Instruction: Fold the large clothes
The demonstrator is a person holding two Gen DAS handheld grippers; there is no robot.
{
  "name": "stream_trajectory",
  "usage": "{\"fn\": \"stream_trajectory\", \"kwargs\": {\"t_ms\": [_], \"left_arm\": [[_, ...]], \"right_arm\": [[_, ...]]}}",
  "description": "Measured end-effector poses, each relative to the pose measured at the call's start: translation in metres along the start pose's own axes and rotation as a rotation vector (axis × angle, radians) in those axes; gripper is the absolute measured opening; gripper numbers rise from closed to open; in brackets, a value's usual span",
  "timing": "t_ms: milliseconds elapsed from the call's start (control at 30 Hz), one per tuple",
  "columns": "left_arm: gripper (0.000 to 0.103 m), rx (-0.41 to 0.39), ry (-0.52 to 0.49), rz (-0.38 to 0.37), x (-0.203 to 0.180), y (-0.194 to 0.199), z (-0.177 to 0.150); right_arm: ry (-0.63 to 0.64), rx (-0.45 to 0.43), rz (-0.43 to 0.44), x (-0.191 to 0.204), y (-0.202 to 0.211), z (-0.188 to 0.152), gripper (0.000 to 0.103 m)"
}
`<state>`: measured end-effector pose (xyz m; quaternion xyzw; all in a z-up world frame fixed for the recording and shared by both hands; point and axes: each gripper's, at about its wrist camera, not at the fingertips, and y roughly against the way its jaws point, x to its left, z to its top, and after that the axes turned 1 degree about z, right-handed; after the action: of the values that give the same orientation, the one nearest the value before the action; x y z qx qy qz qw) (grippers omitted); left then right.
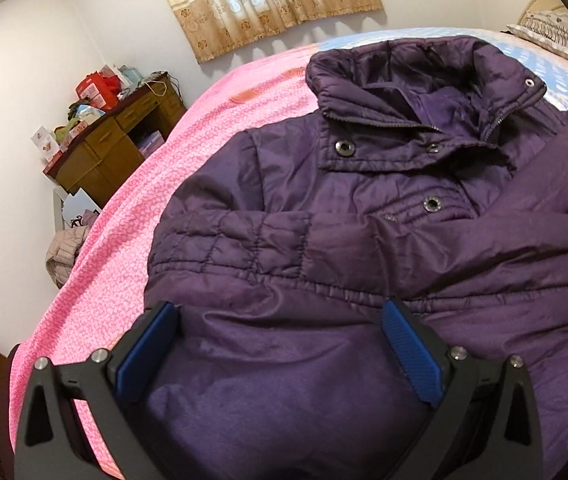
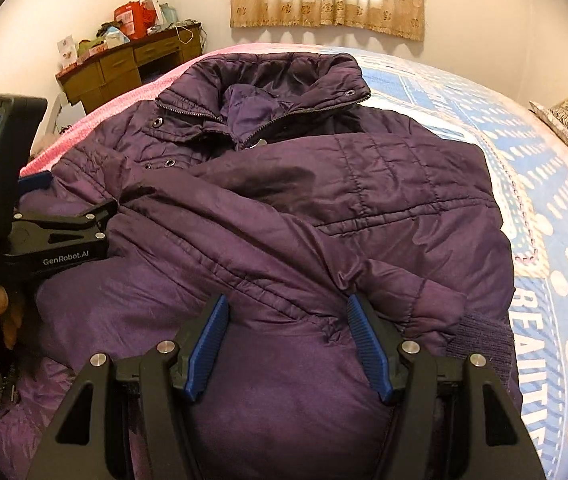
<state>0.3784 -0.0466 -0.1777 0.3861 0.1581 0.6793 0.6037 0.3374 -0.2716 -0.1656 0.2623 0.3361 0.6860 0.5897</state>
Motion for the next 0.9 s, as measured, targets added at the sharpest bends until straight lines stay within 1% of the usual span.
{"fn": "stream_trajectory", "kwargs": {"t_ms": [267,467,900], "left_arm": [[0.103,-0.005,-0.014,0.017,-0.0031,0.0001,0.0004],[0.103,-0.010,-0.018,0.023,-0.0071,0.0036,-0.0010],[0.103,-0.011,-0.016,0.021,-0.0051,0.0024,-0.0006]], "right_arm": [[0.028,0.007,-0.035,0.0057,-0.0018,0.0002,0.063],[0.034,0.007,-0.043,0.0066,-0.0019,0.0000,0.063],[0.020,0.005,-0.023,0.0040,-0.0016,0.0001,0.064]]}}
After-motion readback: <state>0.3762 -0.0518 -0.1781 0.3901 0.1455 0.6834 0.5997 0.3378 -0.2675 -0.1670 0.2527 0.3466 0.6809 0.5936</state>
